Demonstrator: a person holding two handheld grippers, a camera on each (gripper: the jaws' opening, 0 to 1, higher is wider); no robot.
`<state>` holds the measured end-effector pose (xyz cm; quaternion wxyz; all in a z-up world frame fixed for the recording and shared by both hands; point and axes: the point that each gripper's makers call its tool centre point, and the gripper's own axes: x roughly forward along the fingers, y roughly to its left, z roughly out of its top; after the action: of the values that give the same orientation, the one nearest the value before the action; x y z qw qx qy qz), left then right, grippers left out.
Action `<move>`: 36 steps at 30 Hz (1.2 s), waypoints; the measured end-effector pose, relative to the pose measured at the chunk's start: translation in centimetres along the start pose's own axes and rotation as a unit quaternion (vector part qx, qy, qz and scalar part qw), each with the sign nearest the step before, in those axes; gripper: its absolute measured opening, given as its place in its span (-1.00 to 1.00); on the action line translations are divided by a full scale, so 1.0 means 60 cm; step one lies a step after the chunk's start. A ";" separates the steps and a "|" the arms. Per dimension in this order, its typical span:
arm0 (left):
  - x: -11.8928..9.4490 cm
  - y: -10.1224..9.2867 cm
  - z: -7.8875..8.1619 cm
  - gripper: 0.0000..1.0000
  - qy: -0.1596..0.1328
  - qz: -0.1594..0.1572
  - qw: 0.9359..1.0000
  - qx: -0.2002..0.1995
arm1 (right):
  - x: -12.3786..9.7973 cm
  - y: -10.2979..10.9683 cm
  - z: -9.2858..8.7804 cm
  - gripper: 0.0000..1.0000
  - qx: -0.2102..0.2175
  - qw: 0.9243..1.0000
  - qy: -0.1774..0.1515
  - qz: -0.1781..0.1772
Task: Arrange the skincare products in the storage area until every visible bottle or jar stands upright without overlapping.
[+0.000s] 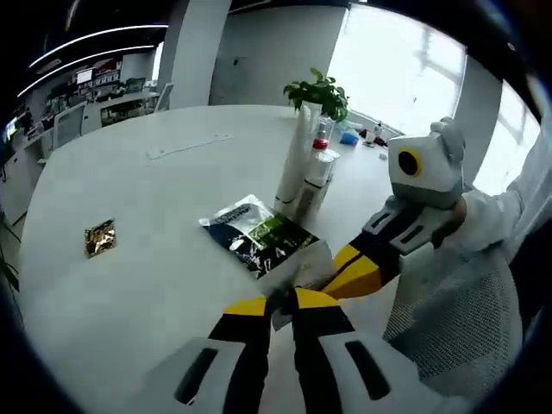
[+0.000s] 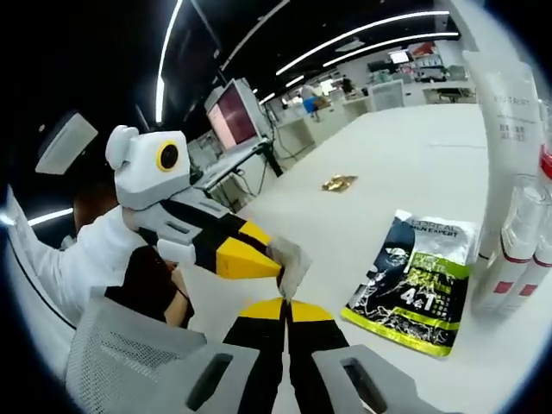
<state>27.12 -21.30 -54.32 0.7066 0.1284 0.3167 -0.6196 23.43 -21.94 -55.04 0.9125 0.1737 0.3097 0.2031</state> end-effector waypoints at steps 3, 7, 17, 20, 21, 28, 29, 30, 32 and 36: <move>0.005 -0.001 -0.002 -0.95 0.020 0.025 0.999 0.024 | 0.011 0.000 0.000 -1.00 -0.006 1.000 0.011 -0.001; 0.014 0.022 -0.024 -1.00 0.058 0.063 0.994 0.071 | 0.034 0.000 -0.003 -1.00 -0.019 0.999 0.026 0.001; 0.031 0.038 -0.054 -1.00 0.084 0.088 0.990 0.066 | 0.063 -0.018 -0.019 -1.00 -0.030 0.998 0.048 -0.010; 0.031 0.045 -0.058 -1.00 0.089 0.093 0.989 0.067 | 0.069 -0.020 -0.020 -1.00 -0.037 0.998 0.047 -0.012; 0.030 0.046 -0.059 -1.00 0.090 0.094 0.989 0.067 | 0.069 -0.018 -0.019 -1.00 -0.038 0.998 0.046 -0.009; 0.025 0.055 -0.062 -1.00 0.086 0.092 0.990 0.057 | 0.076 -0.018 -0.012 -1.00 -0.040 0.999 0.037 -0.002; 0.025 0.054 -0.062 -1.00 0.087 0.090 0.991 0.057 | 0.078 -0.024 -0.007 -1.00 -0.041 0.999 0.033 -0.006; 0.026 0.049 -0.062 -1.00 0.086 0.087 0.991 0.058 | 0.079 -0.026 -0.005 -0.96 -0.042 0.999 0.031 -0.007; 0.025 0.049 -0.062 -1.00 0.084 0.088 0.991 0.057 | 0.082 -0.028 -0.003 -0.97 -0.033 0.999 0.031 -0.007; 0.027 0.053 -0.067 -1.00 0.091 0.088 0.990 0.059 | 0.090 -0.032 -0.007 -1.00 -0.032 0.998 0.044 -0.025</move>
<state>29.05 -19.66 -59.05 0.7180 0.2533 0.3301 -0.5580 27.60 -20.92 -58.86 0.9077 0.1277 0.3476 0.1974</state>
